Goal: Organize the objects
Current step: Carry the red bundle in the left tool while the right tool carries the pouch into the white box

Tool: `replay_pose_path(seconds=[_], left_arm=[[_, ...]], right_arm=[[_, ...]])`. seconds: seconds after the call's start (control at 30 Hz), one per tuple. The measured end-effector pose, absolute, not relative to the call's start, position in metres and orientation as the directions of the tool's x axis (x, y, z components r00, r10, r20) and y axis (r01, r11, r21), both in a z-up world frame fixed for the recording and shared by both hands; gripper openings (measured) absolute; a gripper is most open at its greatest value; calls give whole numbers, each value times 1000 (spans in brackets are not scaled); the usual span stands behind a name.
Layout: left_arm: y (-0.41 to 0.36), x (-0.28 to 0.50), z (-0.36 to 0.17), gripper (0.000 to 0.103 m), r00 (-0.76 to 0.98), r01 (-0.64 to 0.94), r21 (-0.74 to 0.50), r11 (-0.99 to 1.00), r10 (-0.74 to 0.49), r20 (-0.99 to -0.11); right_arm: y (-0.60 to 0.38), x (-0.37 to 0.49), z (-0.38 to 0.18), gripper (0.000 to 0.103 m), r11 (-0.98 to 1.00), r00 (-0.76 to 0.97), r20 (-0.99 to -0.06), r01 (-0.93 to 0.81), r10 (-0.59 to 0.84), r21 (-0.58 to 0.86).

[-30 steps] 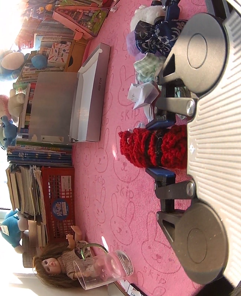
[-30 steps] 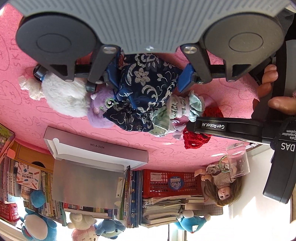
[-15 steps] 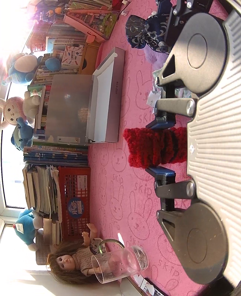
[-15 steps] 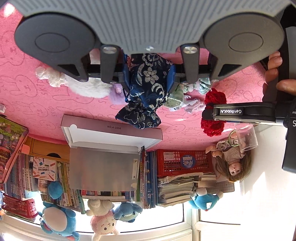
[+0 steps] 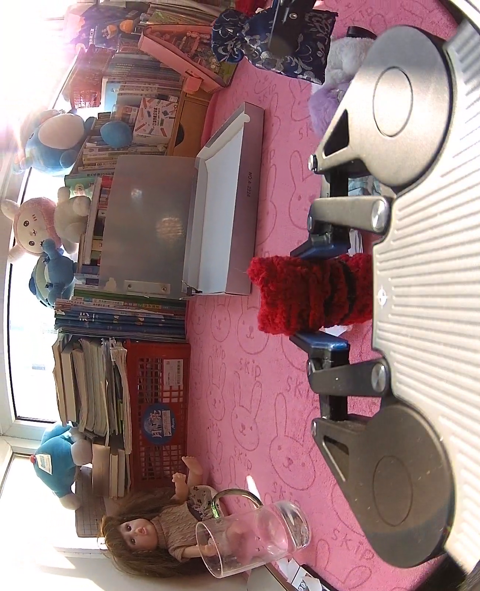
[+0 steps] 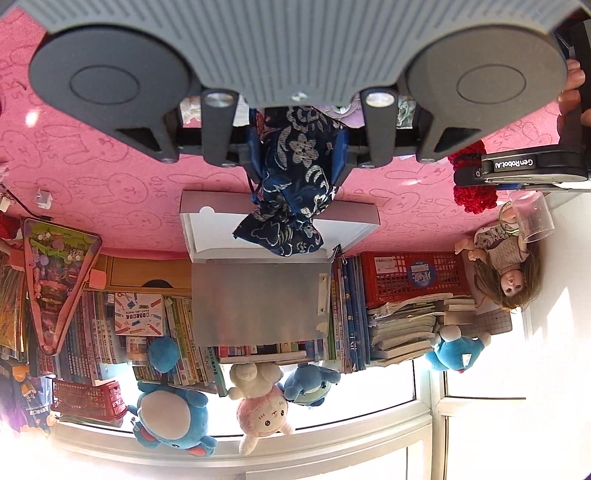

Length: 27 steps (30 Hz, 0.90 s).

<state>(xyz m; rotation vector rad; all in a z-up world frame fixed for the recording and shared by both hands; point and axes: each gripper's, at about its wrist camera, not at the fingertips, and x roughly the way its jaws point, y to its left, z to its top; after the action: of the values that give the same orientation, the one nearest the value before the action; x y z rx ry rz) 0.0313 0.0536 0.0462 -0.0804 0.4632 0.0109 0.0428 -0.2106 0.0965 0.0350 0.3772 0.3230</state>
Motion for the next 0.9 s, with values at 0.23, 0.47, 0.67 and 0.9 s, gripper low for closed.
replay_pose_path(seconds=[0.23, 0.47, 0.67, 0.9], left_arm=[[49, 47, 62, 45, 906, 12, -79, 997, -44, -421], [49, 85, 80, 45, 893, 60, -144, 988, -118, -435], [43, 125, 94, 45, 884, 86, -151, 985, -145, -445], [37, 171, 96, 45, 863, 101, -171, 980, -172, -475]], right_arm=[[-226, 67, 102, 42, 962, 887, -374, -235, 272, 141], [-250, 106, 106, 42, 958, 871, -417, -183, 261, 219], [-275, 148, 105, 42, 932, 841, -448, -167, 304, 321], [-289, 182, 101, 42, 911, 820, -472, -135, 323, 389]])
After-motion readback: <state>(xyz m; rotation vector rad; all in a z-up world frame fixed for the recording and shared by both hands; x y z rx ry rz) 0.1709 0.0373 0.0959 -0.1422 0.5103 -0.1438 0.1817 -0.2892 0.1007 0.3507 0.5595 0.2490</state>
